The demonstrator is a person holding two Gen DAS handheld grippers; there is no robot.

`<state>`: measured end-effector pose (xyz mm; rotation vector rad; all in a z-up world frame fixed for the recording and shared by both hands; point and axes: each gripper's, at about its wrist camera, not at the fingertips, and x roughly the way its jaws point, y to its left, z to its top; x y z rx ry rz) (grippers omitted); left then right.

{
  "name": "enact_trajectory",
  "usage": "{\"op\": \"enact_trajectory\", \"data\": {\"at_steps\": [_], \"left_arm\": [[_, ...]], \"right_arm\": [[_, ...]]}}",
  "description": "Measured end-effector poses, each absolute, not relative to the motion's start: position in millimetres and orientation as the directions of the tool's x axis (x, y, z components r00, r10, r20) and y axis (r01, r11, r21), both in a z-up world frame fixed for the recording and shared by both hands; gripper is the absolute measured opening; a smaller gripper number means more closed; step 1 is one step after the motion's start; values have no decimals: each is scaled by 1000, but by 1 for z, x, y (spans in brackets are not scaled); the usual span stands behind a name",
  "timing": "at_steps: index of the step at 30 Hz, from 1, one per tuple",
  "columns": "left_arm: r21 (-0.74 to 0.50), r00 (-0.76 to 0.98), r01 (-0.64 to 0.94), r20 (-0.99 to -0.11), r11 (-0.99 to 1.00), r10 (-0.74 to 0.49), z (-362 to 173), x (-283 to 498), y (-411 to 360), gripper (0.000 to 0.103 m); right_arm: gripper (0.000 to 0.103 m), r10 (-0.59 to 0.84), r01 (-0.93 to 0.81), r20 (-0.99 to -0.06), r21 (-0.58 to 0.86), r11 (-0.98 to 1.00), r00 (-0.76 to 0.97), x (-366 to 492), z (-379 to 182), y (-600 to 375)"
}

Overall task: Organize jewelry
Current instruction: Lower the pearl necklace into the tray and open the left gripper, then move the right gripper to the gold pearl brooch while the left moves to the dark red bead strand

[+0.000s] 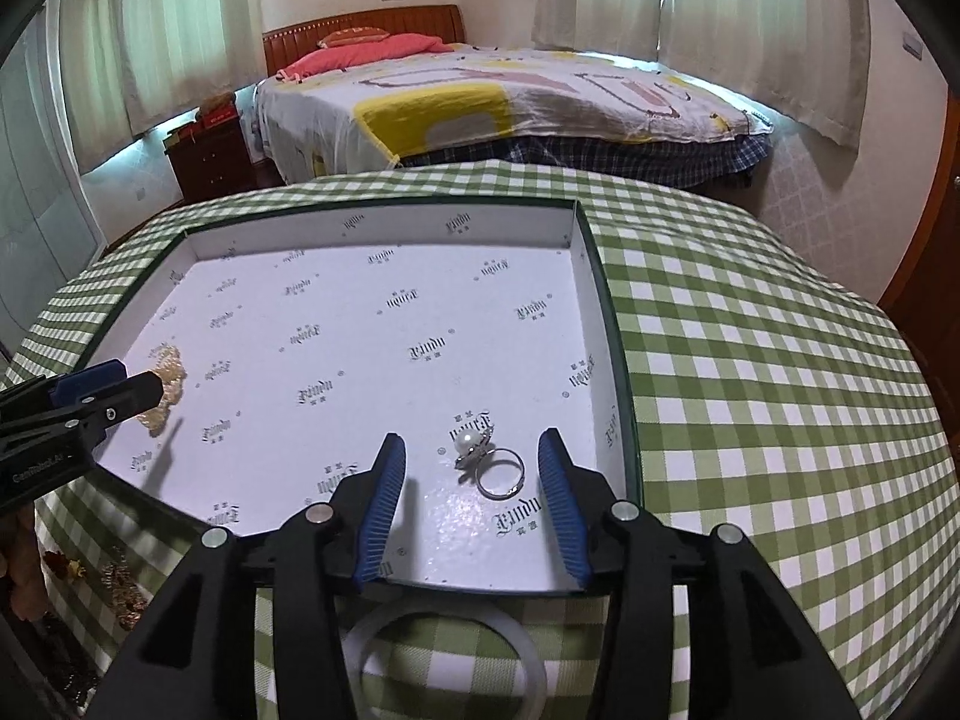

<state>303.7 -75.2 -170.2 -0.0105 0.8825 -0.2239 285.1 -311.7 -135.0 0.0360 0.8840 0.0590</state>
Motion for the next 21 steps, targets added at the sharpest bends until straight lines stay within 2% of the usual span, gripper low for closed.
{"op": "enact_trajectory", "data": {"at_steps": [12, 21], "left_arm": [[-115, 683, 179, -700, 977, -208, -128, 256, -55, 61], [-127, 701, 164, -683, 978, -206, -127, 200, -40, 61]], "right_arm": [[53, 68, -23, -721, 72, 997, 690, 246, -98, -299], [53, 72, -40, -715, 61, 997, 695, 192, -96, -279]]}}
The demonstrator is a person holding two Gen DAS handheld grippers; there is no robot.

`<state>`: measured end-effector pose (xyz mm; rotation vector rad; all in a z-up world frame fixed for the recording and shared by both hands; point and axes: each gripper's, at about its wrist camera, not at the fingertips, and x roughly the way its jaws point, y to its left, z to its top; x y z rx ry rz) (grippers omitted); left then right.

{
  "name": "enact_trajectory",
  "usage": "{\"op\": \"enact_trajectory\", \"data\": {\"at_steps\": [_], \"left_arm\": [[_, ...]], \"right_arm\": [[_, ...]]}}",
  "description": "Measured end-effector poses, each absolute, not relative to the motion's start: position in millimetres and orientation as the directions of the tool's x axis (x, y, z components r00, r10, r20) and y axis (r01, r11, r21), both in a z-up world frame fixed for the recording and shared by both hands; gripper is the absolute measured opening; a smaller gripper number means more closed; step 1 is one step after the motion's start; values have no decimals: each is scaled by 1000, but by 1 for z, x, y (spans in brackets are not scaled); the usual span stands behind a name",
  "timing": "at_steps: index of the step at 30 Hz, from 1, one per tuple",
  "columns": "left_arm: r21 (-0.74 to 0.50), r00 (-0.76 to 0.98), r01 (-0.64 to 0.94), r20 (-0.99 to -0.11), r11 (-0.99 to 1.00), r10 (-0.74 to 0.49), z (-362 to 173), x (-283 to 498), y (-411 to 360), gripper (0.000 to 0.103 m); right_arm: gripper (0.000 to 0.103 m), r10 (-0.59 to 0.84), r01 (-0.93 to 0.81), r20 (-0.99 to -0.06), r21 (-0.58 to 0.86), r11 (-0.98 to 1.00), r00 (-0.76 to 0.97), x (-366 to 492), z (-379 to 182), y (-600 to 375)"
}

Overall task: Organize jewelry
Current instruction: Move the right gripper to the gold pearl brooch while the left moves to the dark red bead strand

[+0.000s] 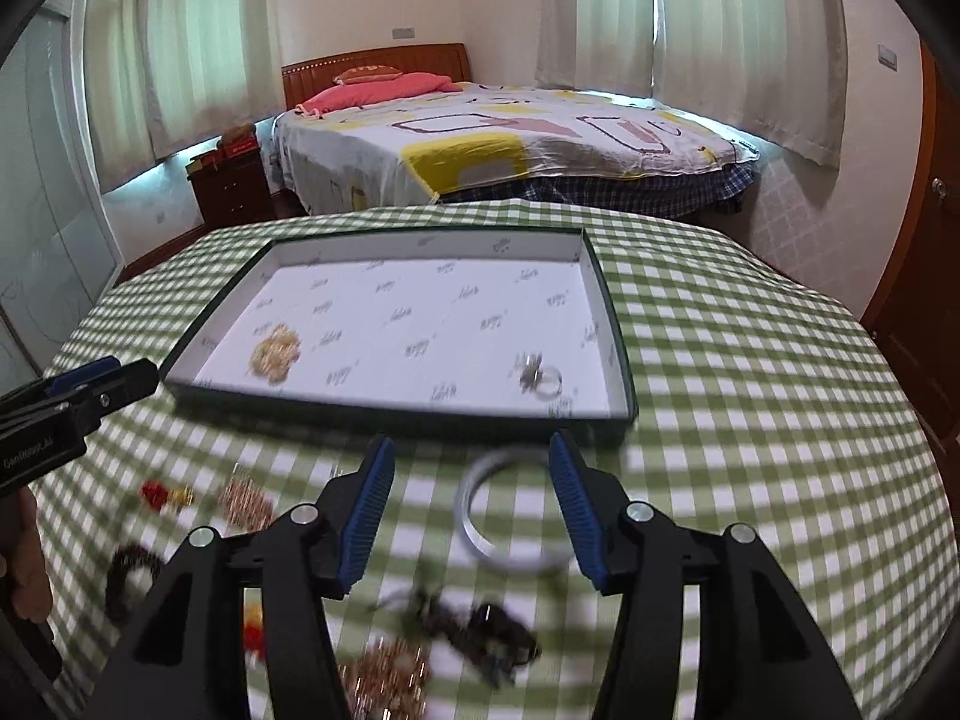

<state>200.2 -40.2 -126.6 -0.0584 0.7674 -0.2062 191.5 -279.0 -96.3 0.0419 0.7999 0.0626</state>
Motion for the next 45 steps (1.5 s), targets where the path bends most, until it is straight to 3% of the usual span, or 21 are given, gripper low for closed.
{"op": "enact_trajectory", "data": {"at_steps": [13, 34, 39, 45], "left_arm": [[-112, 693, 120, -703, 986, -164, -144, 134, -13, 61], [-119, 663, 100, -732, 988, -155, -160, 119, -6, 61], [-117, 656, 106, -738, 987, -158, -163, 119, -10, 61], [-116, 648, 112, -744, 987, -161, -166, 119, -14, 61]], "right_arm": [[53, 106, -50, -762, 97, 994, 639, 135, -128, -263], [59, 87, -91, -794, 40, 995, 602, 128, -150, -243], [46, 98, -103, -789, 44, 994, 607, 125, -150, -244], [45, 103, -100, -787, 53, 994, 608, 121, -149, -248]]}}
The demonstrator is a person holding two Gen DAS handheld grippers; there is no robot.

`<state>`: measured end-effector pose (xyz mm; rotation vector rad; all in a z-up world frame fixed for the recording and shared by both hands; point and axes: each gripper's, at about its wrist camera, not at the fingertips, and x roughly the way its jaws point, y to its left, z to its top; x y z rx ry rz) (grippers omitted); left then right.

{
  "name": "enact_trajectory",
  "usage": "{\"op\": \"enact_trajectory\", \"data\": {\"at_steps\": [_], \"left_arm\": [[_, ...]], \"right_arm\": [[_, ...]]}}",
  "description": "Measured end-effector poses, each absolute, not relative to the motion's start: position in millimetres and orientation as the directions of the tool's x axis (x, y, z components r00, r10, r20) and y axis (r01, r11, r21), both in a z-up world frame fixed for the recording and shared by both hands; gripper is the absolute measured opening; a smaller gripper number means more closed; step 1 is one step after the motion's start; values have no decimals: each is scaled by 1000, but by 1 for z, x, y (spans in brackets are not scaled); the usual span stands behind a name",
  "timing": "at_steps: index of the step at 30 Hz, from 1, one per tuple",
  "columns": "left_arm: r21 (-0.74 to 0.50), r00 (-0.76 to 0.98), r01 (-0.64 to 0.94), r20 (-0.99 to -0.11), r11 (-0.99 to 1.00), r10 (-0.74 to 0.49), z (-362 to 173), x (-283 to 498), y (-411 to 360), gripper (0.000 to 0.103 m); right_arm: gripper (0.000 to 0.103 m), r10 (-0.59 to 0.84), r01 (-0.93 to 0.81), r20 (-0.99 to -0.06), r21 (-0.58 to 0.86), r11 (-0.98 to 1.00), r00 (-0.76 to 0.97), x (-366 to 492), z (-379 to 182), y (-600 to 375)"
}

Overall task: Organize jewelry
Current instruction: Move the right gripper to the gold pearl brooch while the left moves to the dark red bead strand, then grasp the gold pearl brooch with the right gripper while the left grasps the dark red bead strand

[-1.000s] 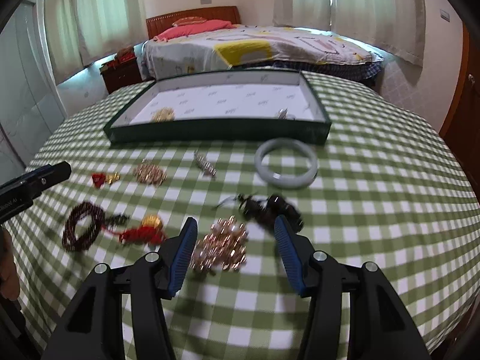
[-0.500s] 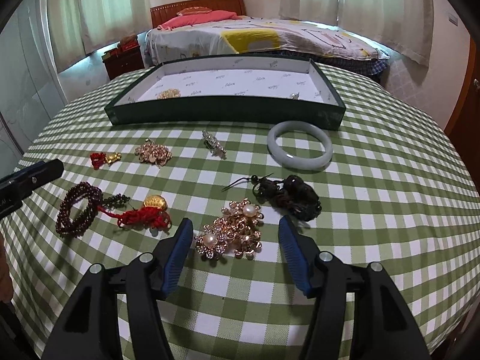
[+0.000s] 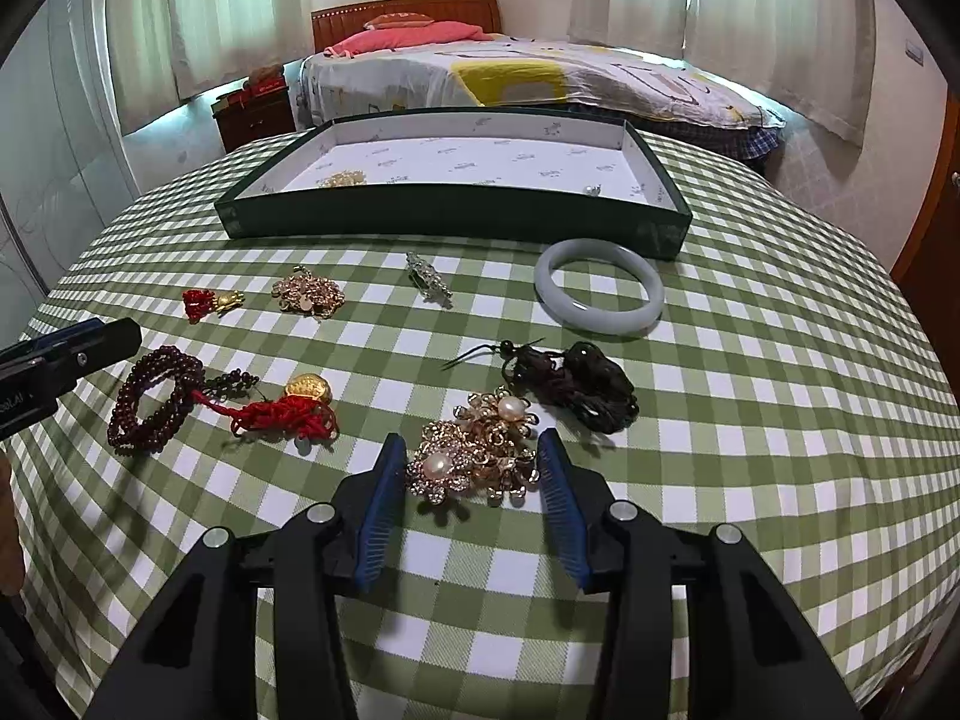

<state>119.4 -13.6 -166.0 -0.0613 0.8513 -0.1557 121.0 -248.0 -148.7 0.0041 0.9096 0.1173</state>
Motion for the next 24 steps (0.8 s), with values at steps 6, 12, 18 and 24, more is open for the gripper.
{"op": "enact_trajectory", "data": {"at_steps": [6, 12, 18, 24], "left_arm": [[-117, 641, 122, -749, 986, -168, -169, 119, -18, 61], [-117, 629, 140, -756, 983, -180, -174, 119, -25, 61], [-128, 617, 147, -763, 981, -192, -180, 121, -27, 61], [-125, 612, 165, -765, 978, -201, -182, 121, -32, 61]], "right_arm": [[45, 99, -89, -777, 56, 994, 621, 115, -143, -254], [45, 92, -78, -772, 55, 995, 630, 112, -140, -260], [45, 89, -68, -763, 59, 996, 640, 110, -137, -265], [45, 86, -60, -758, 62, 996, 647, 110, -135, -270]]}}
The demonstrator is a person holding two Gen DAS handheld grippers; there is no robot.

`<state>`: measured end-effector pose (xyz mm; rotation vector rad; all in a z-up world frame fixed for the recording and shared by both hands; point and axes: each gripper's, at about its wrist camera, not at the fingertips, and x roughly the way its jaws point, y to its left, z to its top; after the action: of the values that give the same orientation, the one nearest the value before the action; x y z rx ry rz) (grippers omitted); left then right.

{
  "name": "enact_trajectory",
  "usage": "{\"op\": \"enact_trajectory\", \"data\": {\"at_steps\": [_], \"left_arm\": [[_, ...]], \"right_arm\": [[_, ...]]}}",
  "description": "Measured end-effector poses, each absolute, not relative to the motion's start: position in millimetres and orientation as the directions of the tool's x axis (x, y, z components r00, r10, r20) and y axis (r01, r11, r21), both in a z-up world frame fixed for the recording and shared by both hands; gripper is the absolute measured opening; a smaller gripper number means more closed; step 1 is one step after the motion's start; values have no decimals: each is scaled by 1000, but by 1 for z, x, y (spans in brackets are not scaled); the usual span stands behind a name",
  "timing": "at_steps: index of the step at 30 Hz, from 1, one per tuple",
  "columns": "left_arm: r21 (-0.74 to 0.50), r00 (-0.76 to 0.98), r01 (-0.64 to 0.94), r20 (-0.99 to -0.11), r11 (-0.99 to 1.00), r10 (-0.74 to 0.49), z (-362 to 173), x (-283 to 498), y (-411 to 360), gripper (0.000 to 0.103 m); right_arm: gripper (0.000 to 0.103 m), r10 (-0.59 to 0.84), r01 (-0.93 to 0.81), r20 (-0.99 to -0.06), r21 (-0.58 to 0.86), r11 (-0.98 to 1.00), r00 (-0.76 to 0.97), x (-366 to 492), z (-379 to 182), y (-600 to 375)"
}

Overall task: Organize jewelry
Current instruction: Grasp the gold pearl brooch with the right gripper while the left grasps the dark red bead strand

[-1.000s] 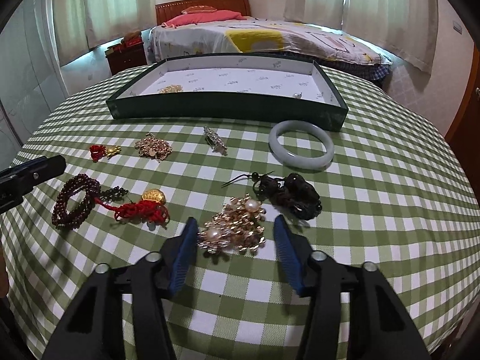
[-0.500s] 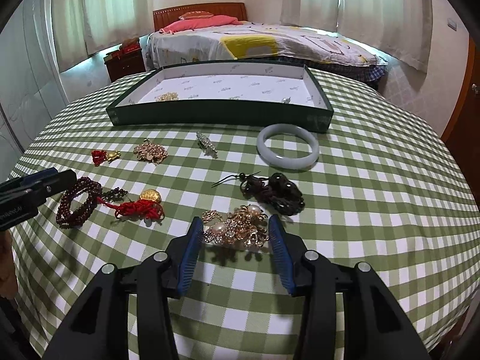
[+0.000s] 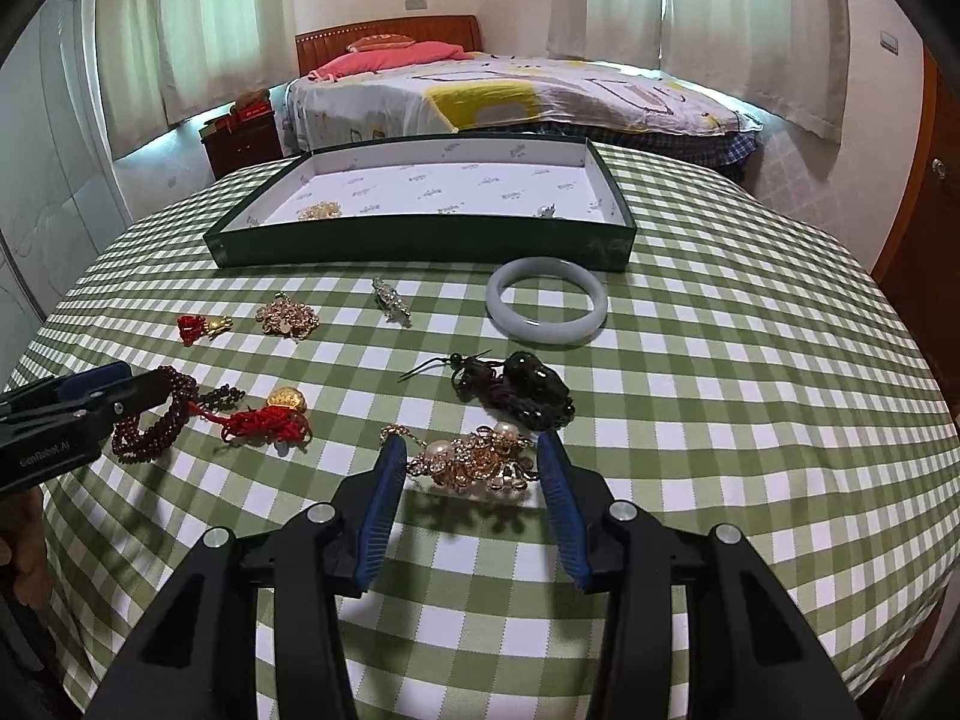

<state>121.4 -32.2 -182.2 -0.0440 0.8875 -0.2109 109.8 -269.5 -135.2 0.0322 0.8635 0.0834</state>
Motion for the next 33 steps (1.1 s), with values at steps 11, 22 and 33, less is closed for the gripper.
{"op": "enact_trajectory", "data": {"at_steps": [11, 22, 33], "left_arm": [[-102, 608, 177, -771, 979, -190, -190, 121, -38, 61], [-86, 646, 138, -747, 987, -156, -185, 114, -33, 75], [-21, 636, 167, -762, 986, -124, -192, 113, -41, 48]], "right_arm": [[45, 88, -58, -759, 65, 996, 645, 110, -137, -269], [45, 92, -60, -758, 70, 996, 645, 110, -138, -269], [45, 102, -57, -760, 86, 995, 642, 109, -140, -270]]}}
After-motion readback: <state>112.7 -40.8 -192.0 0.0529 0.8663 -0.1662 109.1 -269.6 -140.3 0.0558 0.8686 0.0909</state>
